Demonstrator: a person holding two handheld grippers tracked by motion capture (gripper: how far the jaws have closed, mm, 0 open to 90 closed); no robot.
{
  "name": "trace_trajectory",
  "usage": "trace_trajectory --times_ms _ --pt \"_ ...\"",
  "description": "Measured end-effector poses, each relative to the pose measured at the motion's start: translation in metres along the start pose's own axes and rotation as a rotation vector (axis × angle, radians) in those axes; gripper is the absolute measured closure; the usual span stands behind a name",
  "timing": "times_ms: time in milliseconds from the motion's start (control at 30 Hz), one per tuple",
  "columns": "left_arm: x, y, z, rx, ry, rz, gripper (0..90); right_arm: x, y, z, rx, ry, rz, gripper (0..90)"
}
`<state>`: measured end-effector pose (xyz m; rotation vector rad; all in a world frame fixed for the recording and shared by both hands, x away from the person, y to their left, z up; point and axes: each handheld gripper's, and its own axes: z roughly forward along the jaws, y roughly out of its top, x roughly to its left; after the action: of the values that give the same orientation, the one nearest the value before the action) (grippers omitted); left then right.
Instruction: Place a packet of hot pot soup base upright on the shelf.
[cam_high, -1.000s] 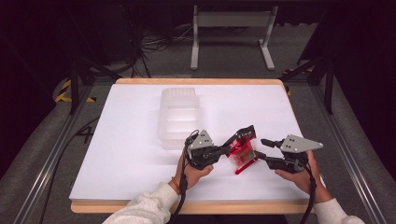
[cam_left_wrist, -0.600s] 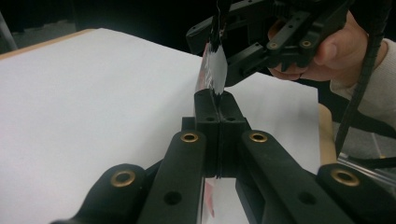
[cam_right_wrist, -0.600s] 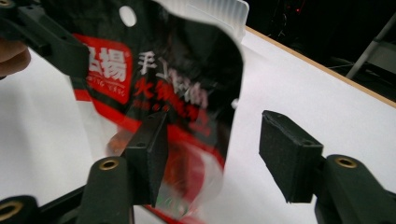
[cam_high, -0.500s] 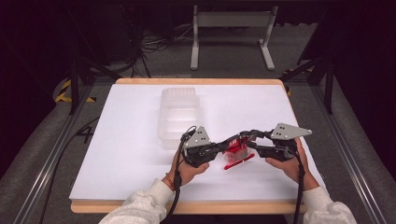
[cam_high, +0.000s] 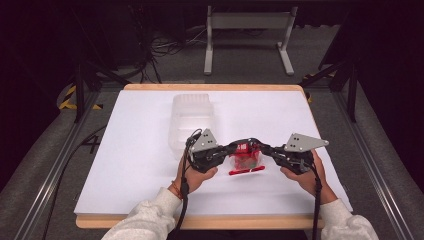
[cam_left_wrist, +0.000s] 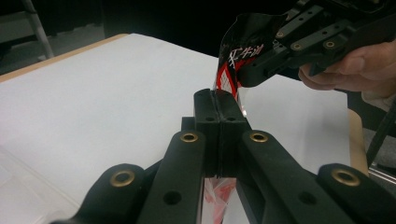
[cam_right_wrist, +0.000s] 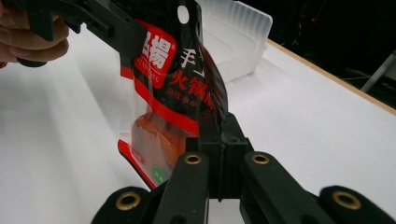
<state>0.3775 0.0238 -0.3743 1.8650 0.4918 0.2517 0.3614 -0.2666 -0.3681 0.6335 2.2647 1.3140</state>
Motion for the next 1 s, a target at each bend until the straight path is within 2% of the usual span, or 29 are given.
trace_trajectory --times_ms 33,67,133,200,267,400,733,1000 --pt "0.002 0.003 -0.002 0.001 0.010 0.011 89.5 0.000 0.002 0.001 -0.006 -0.001 0.008 90.0" --pt "0.003 0.004 -0.002 -0.004 0.011 -0.002 89.5 0.000 0.004 0.003 -0.010 -0.009 0.008 90.0" --pt "0.004 0.005 -0.003 -0.005 0.015 -0.002 89.4 0.000 0.006 0.003 -0.012 -0.013 0.009 90.0" --pt "0.008 0.008 -0.005 -0.004 0.035 0.015 89.4 0.000 0.010 0.005 -0.019 -0.019 0.011 90.0" --pt "0.010 0.010 -0.007 -0.006 0.046 0.004 89.3 0.000 0.013 0.008 -0.023 -0.025 0.008 90.0" --pt "0.018 0.014 -0.011 -0.011 0.071 0.015 88.9 0.000 0.019 0.015 -0.037 -0.024 0.008 90.0" --pt "0.030 0.028 -0.021 -0.032 0.100 0.013 88.9 -0.002 0.040 0.023 -0.066 -0.058 -0.002 90.0" --pt "0.042 0.039 -0.037 -0.064 0.146 0.012 88.8 -0.005 0.064 0.034 -0.091 -0.073 -0.008 90.0"
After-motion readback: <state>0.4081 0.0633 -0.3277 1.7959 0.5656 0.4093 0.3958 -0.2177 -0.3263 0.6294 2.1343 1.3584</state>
